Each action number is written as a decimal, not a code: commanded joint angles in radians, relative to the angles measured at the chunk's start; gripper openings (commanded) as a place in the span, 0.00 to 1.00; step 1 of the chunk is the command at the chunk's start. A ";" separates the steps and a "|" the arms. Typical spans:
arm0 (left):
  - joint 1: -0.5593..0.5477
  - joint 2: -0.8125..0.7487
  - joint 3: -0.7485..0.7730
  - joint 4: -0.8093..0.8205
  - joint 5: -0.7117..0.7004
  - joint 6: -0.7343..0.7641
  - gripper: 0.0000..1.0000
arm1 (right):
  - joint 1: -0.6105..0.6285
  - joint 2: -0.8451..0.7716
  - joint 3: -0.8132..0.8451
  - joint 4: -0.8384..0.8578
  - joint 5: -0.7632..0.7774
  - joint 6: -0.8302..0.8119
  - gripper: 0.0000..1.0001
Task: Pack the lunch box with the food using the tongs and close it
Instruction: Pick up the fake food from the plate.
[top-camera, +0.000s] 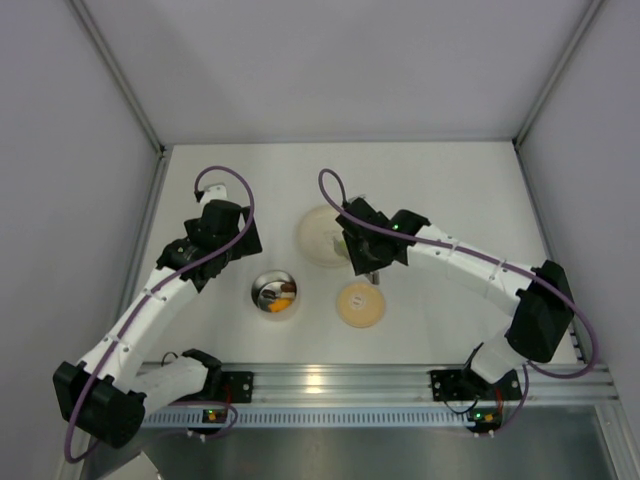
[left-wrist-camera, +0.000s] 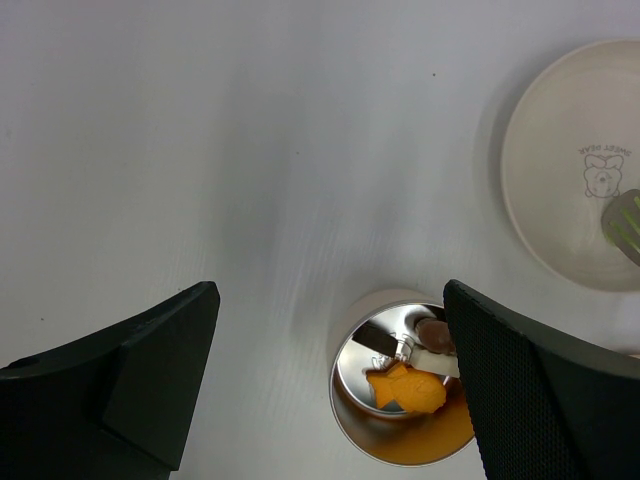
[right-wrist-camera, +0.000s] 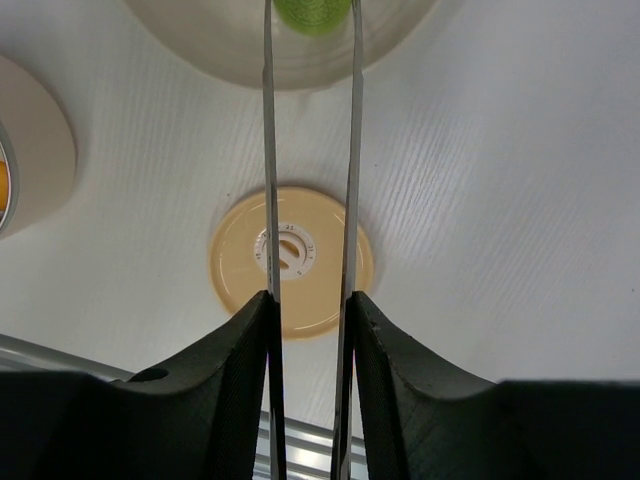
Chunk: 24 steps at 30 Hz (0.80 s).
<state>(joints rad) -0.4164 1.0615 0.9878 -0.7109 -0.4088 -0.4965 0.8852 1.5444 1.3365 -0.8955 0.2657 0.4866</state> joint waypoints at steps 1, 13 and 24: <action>0.004 -0.003 0.022 0.011 -0.001 -0.007 0.99 | -0.008 -0.009 0.000 0.052 -0.010 -0.016 0.33; 0.004 0.000 0.022 0.011 0.002 -0.007 0.99 | -0.008 -0.006 0.124 0.001 -0.005 -0.017 0.30; 0.004 -0.001 0.023 0.014 0.002 -0.007 0.99 | 0.044 -0.046 0.194 -0.034 -0.037 0.003 0.30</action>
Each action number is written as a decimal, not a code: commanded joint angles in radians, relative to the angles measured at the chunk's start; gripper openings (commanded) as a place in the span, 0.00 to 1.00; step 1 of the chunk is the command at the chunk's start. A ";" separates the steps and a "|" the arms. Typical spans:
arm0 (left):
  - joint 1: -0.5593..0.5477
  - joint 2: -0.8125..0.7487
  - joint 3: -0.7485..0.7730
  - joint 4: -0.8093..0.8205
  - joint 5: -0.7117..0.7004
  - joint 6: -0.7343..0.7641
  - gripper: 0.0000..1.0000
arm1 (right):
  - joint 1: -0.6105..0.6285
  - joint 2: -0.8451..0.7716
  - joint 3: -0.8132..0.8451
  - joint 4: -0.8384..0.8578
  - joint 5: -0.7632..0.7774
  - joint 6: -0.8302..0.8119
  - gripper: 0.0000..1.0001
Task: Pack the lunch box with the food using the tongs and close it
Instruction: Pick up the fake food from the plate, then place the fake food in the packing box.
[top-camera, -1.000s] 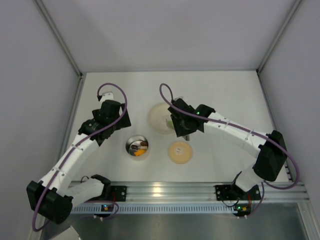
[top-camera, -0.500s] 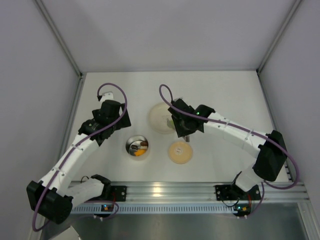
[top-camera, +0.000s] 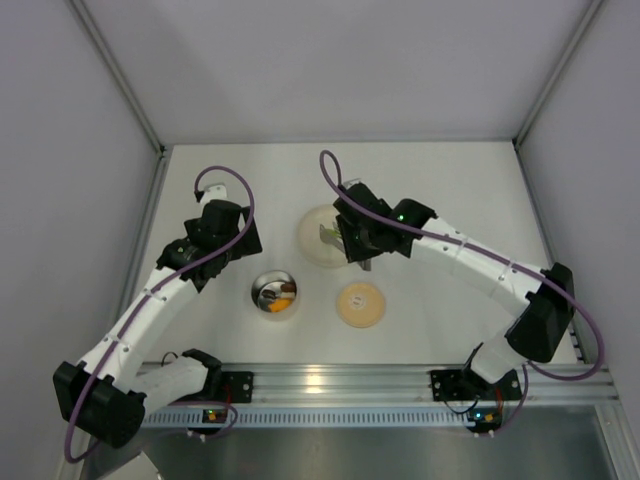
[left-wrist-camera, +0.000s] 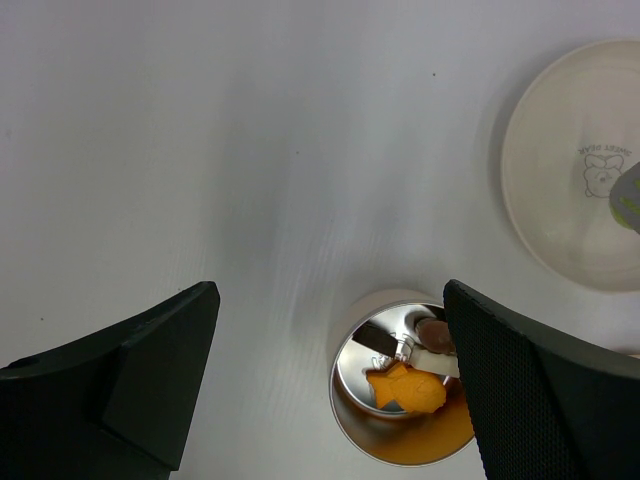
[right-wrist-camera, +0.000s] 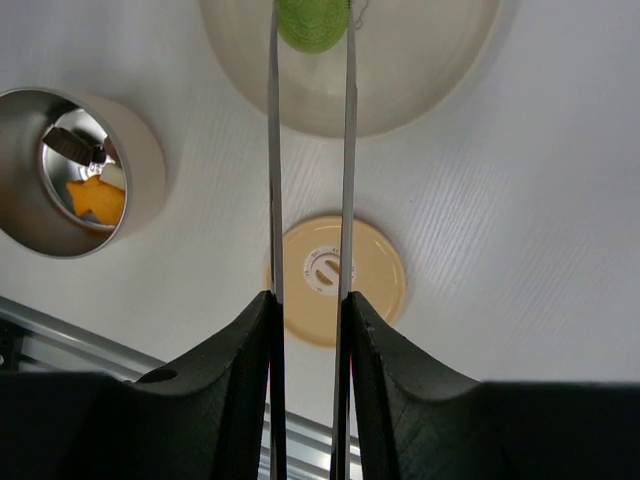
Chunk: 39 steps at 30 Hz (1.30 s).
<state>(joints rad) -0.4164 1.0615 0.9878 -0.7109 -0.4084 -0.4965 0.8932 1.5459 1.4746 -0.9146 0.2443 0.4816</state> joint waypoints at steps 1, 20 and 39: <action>0.005 -0.001 0.023 0.013 0.002 -0.005 0.99 | 0.050 -0.050 0.062 -0.023 -0.016 0.017 0.30; 0.005 0.000 0.022 0.013 0.000 -0.005 0.99 | 0.398 0.023 0.199 -0.078 0.036 0.106 0.31; 0.005 0.003 0.022 0.013 0.002 -0.008 0.99 | 0.411 0.023 0.164 -0.063 0.026 0.100 0.41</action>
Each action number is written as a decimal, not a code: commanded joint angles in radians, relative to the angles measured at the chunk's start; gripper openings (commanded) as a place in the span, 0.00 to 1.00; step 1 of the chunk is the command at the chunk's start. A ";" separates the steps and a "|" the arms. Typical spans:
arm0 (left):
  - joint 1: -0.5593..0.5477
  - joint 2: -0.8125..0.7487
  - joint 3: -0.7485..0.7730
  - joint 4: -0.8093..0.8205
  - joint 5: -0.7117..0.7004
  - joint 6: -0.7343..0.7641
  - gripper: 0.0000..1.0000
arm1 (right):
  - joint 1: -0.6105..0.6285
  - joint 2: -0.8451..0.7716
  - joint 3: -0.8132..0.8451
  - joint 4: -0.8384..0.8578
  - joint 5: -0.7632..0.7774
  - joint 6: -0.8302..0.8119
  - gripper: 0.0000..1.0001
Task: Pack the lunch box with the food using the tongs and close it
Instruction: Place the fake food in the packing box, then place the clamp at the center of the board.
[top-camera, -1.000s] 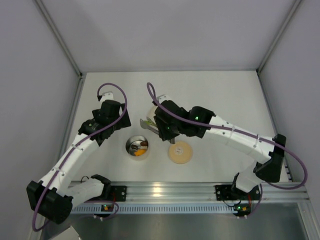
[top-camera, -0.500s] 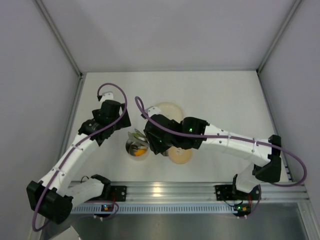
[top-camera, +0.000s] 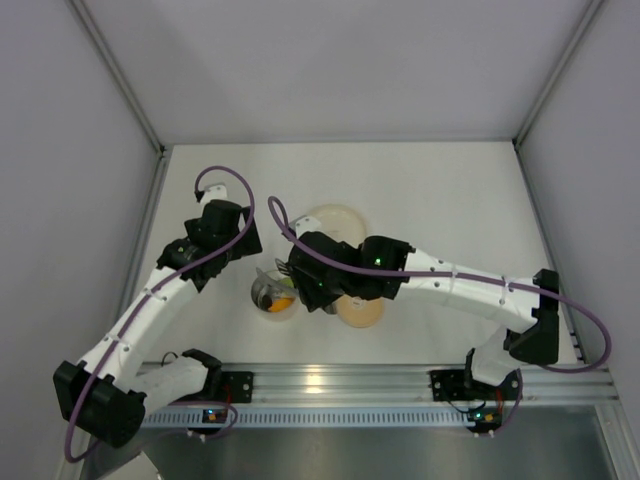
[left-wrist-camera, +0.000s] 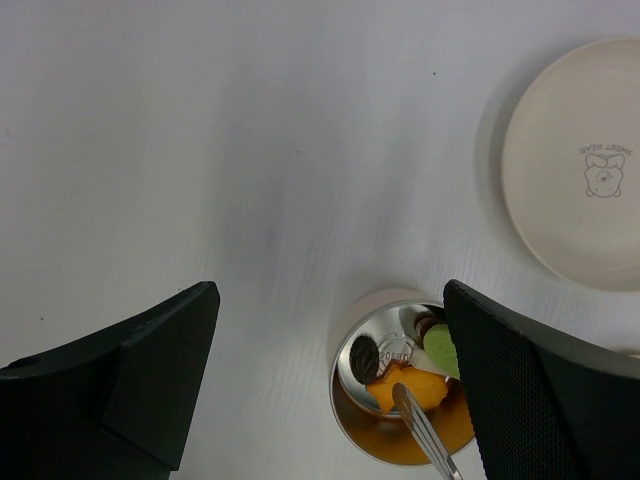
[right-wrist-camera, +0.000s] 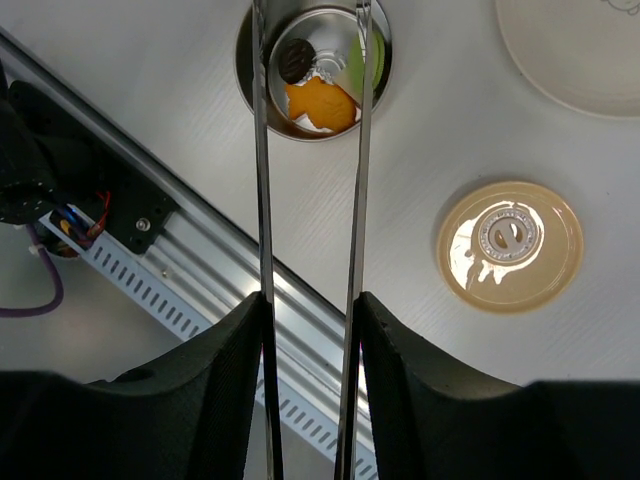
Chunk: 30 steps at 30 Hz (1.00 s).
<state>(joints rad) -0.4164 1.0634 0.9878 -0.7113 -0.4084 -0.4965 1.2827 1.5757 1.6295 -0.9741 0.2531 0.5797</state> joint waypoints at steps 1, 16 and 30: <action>0.005 0.001 0.022 0.013 0.003 -0.007 0.99 | 0.021 -0.008 0.010 -0.008 0.023 0.002 0.41; 0.005 0.000 0.020 0.015 0.006 -0.007 0.99 | -0.468 -0.311 -0.242 0.060 0.032 -0.026 0.45; 0.004 0.007 0.018 0.016 0.011 0.001 0.99 | -0.925 -0.103 -0.335 0.232 0.075 -0.060 0.48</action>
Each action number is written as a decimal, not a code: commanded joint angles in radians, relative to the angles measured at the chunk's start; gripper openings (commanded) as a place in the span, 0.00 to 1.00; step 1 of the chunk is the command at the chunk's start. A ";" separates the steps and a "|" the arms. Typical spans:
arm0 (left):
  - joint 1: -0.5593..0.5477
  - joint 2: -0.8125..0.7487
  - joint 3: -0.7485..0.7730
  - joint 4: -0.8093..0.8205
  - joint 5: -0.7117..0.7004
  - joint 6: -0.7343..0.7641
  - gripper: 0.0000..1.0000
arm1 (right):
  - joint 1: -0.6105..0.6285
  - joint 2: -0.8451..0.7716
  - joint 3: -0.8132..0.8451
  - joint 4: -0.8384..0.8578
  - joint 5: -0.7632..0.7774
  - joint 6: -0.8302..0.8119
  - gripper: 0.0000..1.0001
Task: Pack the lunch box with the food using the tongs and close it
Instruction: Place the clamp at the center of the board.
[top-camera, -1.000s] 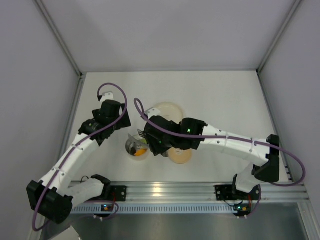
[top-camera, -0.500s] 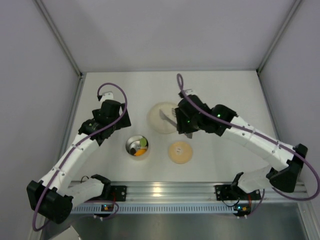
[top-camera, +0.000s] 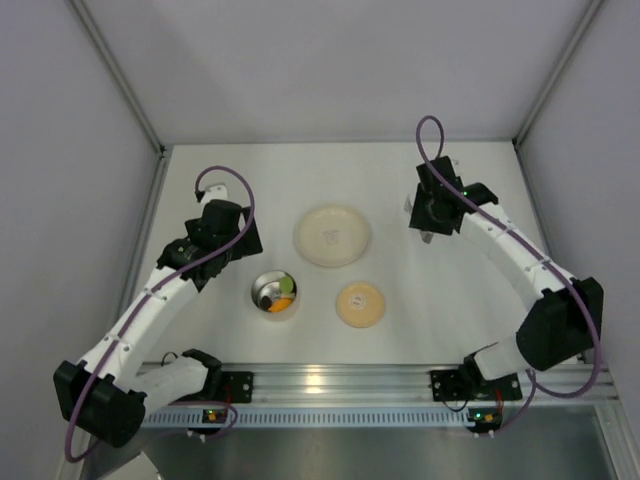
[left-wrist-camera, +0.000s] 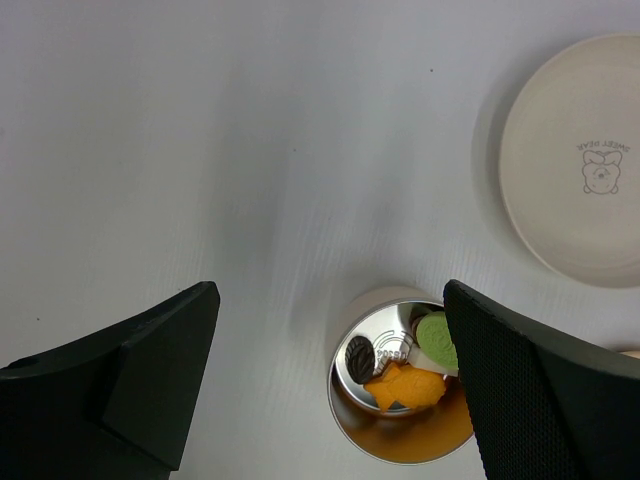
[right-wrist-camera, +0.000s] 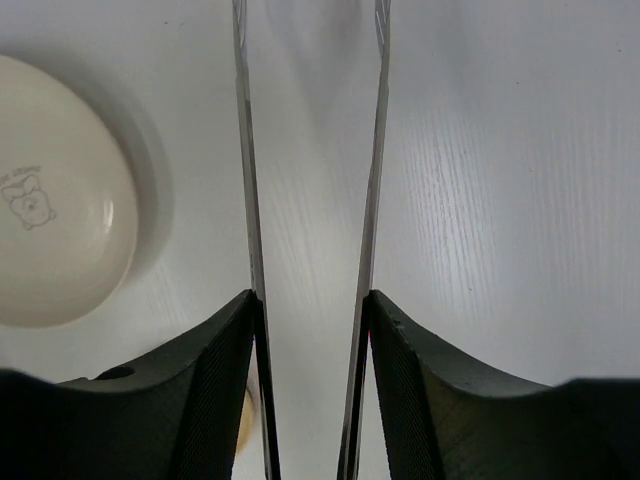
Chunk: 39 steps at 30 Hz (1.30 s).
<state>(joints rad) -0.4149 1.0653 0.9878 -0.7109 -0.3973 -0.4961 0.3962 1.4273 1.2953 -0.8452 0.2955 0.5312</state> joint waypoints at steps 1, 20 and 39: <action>0.004 0.010 0.018 0.016 0.000 0.001 0.99 | -0.057 0.080 -0.005 0.106 0.024 -0.011 0.48; 0.004 0.016 0.017 0.016 0.005 -0.001 0.99 | -0.103 0.167 -0.128 0.202 -0.058 -0.057 0.68; 0.004 0.015 0.015 0.021 0.014 -0.007 0.99 | 0.478 -0.096 -0.326 0.184 -0.052 0.033 0.43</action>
<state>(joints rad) -0.4149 1.0847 0.9878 -0.7105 -0.3824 -0.4965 0.8268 1.2858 0.9604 -0.7166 0.2176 0.5293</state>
